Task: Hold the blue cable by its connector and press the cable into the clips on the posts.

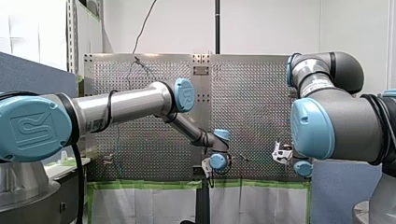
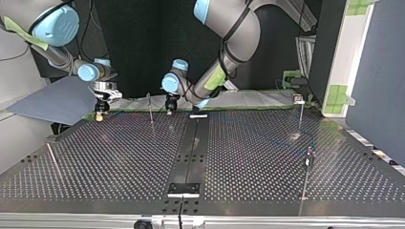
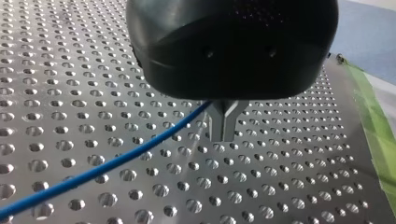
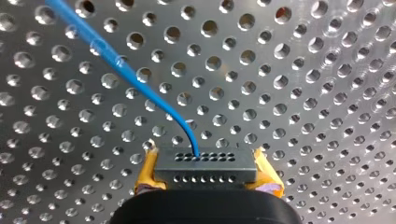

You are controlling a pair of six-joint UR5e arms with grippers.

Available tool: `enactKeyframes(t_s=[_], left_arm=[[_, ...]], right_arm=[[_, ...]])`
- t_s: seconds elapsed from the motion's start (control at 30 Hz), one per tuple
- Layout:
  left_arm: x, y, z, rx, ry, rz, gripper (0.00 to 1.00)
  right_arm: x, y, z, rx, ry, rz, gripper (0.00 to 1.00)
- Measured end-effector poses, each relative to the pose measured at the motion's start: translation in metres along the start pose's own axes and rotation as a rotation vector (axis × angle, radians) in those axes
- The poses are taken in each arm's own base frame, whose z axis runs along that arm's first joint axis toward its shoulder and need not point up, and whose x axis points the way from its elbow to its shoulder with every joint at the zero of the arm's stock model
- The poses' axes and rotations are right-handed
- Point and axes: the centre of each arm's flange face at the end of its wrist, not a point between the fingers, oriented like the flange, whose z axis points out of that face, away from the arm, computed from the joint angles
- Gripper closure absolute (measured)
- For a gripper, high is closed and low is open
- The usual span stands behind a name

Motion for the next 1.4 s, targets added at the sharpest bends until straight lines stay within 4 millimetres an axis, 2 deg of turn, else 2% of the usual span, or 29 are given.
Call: enactKeyframes(t_s=[0.33, 0.7, 0.73, 0.8, 1.0, 1.03, 1.07, 1.1, 1.13, 1.17, 1.2, 1.23, 1.4], left_arm=[[-0.002, 0.003, 0.002, 0.002, 0.000, -0.001, 1.00], [-0.007, -0.003, 0.004, 0.015, -0.013, -0.006, 1.00], [-0.006, -0.004, 0.004, 0.015, -0.015, -0.004, 0.89], [-0.006, -0.006, 0.003, 0.014, -0.021, 0.006, 0.86], [-0.007, -0.011, -0.001, -0.015, -0.035, 0.056, 0.86], [-0.007, -0.012, -0.002, -0.018, -0.035, 0.064, 0.79], [-0.007, -0.013, -0.002, -0.018, -0.035, 0.074, 0.79], [-0.007, -0.013, -0.002, -0.017, -0.033, 0.082, 0.70], [-0.006, -0.013, -0.003, -0.013, -0.031, 0.090, 0.43], [-0.005, -0.014, -0.003, -0.007, -0.027, 0.100, 0.43], [-0.004, -0.014, -0.004, -0.002, -0.023, 0.109, 0.14], [-0.003, -0.015, -0.004, 0.003, -0.020, 0.118, 0.00], [0.002, -0.020, -0.009, 0.030, -0.001, 0.163, 0.00]], right_arm=[[0.009, 0.002, 0.014, 0.000, 0.019, -0.001, 1.00], [0.014, 0.005, 0.022, 0.005, 0.034, 0.001, 1.00], [0.014, 0.005, 0.022, 0.005, 0.034, 0.001, 1.00], [0.014, 0.004, 0.021, 0.005, 0.034, 0.001, 1.00], [0.012, 0.003, 0.021, 0.007, 0.031, 0.002, 1.00], [0.012, 0.002, 0.021, 0.008, 0.031, 0.002, 1.00], [0.012, 0.002, 0.021, 0.008, 0.031, 0.002, 1.00], [0.012, 0.002, 0.021, 0.008, 0.031, 0.002, 1.00], [0.012, 0.001, 0.021, 0.009, 0.030, 0.002, 1.00], [0.011, 0.001, 0.021, 0.009, 0.030, 0.002, 1.00], [0.011, 0.001, 0.021, 0.009, 0.029, 0.002, 1.00], [0.011, 0.001, 0.021, 0.009, 0.028, 0.003, 1.00], [0.010, 0.000, 0.020, 0.010, 0.026, 0.003, 1.00]])
